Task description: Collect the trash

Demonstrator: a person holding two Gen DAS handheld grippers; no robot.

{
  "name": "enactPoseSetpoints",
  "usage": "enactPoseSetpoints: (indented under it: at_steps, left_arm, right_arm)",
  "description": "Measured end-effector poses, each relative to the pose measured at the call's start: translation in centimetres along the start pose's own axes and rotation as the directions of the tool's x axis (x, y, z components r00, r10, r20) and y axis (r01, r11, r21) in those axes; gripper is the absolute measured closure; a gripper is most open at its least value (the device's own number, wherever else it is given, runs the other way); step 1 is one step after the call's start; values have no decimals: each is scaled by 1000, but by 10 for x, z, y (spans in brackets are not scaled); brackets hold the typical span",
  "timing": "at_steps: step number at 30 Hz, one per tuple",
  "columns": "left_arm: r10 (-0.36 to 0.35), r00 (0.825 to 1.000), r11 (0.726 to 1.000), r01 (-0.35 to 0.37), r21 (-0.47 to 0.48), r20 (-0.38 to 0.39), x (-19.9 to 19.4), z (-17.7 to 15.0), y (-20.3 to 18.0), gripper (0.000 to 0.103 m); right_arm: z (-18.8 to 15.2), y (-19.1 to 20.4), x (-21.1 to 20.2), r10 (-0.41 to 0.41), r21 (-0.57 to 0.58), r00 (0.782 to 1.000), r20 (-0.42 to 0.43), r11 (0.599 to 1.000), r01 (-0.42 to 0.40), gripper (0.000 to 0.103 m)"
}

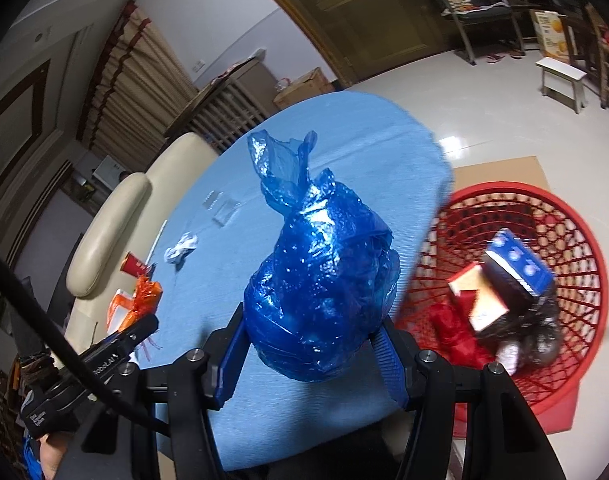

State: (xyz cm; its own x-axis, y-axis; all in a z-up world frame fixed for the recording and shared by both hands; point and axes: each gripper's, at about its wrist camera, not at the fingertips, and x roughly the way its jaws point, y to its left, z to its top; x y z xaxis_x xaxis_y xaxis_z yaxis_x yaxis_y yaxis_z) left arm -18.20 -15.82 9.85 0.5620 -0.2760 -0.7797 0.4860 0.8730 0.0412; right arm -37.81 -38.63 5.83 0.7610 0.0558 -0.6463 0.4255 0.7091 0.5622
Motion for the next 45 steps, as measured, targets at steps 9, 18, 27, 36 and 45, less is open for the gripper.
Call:
enactPoseSetpoints:
  at_steps: [9,18,27,36,45]
  left_arm:
    - [-109,994,989,109,99,-3,7,3,-57,60]
    - [-211,977,957,211,198,-23,13,7,-117,60]
    - [-268,963,921,268,283,-39,10,7,-166,60]
    - [-286,955,895,294,335,-76,11,0,-190,60]
    - [-307,942,868,336,366,-137,19,-7,-216,57]
  right_arm:
    - [6,-50,-20,-128,7,991,24,992,128,42]
    - [7,-98,-31,-266,7,964,-19,964,266,41]
    - [7,-117,-34,-295,13,954,-61,955,296,40]
    - [9,-137,-35,-318,90,943,-95,941,326,28]
    - [18,-155,-60,-329,143,943,-42,933,331,28]
